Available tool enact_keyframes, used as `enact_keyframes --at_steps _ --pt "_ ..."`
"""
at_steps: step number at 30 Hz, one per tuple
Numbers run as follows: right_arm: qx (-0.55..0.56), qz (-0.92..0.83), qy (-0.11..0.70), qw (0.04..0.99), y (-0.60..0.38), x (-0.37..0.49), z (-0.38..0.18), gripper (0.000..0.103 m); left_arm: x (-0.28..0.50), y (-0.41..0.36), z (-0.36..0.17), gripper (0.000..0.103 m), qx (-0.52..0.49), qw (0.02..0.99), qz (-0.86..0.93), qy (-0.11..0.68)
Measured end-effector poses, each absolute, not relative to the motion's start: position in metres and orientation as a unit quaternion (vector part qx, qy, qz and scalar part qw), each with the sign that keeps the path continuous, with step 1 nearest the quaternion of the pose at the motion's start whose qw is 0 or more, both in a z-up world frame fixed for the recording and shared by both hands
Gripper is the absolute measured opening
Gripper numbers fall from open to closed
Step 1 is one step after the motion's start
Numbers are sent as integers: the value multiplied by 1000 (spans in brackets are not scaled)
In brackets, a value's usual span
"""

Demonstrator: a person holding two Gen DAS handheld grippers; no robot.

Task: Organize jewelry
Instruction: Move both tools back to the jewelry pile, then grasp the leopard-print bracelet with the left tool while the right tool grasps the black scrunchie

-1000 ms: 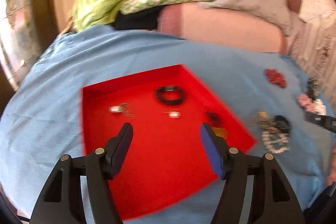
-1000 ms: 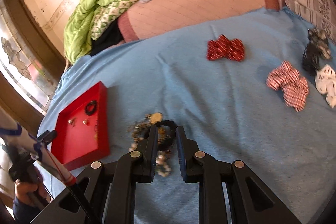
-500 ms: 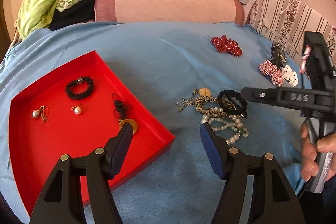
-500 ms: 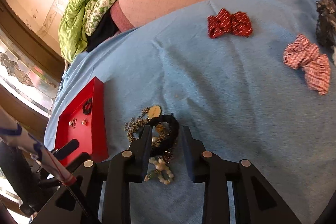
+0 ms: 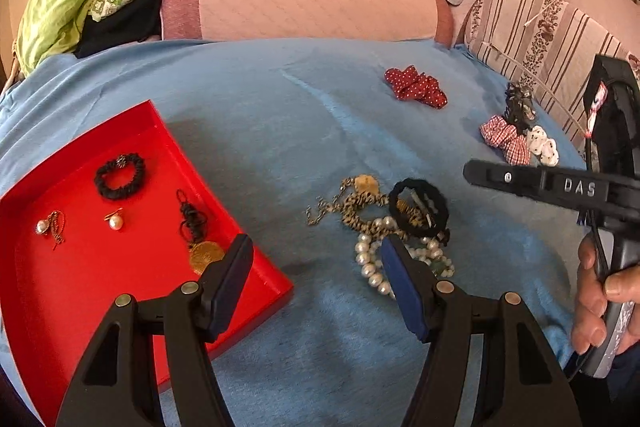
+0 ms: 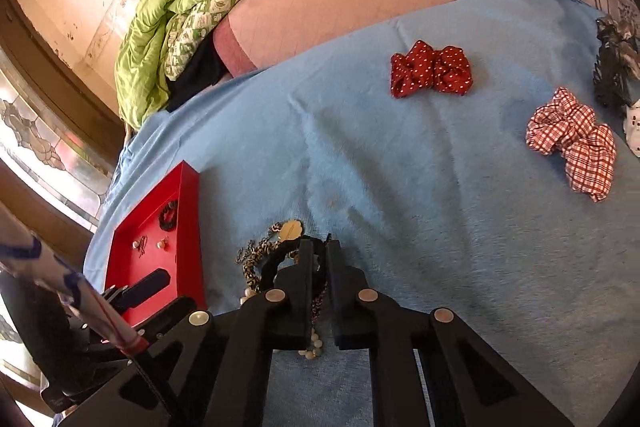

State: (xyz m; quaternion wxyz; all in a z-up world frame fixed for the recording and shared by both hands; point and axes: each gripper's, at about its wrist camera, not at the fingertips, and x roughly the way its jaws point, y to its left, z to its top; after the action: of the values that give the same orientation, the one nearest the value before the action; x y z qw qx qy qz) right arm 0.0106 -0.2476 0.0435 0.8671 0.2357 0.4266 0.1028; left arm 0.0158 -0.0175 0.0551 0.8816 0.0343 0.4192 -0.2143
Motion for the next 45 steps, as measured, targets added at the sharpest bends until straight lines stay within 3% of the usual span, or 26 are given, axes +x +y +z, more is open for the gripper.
enact_keyframes --at_steps 2,3,5,9,10,11,12,22,23,24,26,31,33,34,45 --pt "257 105 443 852 -250 13 36 11 18 -19 56 66 30 882 -212 419" --pt "267 110 453 843 -250 15 31 25 19 -20 56 66 29 883 -210 419" --pt "279 112 458 836 -249 16 26 44 19 -21 55 66 29 882 -209 421" --pt "273 120 466 833 -240 25 21 41 20 -25 54 66 34 881 -207 423" --pt "270 126 473 829 -236 27 17 36 21 -26 53 66 35 881 -207 424" --pt "267 126 478 827 -235 28 15 14 21 -27 53 66 35 881 -206 425" --pt "264 121 481 827 -235 28 14 9 22 -28 53 66 36 880 -205 426" --pt "286 68 392 872 -287 3 54 8 36 -50 50 64 25 864 -215 454" --pt "290 66 391 871 -290 3 54 8 39 -55 47 60 30 861 -214 461" --pt "294 67 391 870 -292 2 54 8 42 -60 44 48 33 856 -213 470" --pt "298 68 390 868 -295 3 54 8 47 -67 37 39 34 847 -211 487" --pt "295 79 387 870 -294 2 57 8 53 -83 23 35 61 841 -197 500" --pt "289 83 386 872 -291 2 58 8 55 -88 23 12 60 840 -207 498" --pt "287 84 385 873 -290 3 59 8 55 -88 24 9 59 840 -209 497" --pt "259 96 362 890 -281 -3 72 8 15 -67 71 8 56 886 -243 392"
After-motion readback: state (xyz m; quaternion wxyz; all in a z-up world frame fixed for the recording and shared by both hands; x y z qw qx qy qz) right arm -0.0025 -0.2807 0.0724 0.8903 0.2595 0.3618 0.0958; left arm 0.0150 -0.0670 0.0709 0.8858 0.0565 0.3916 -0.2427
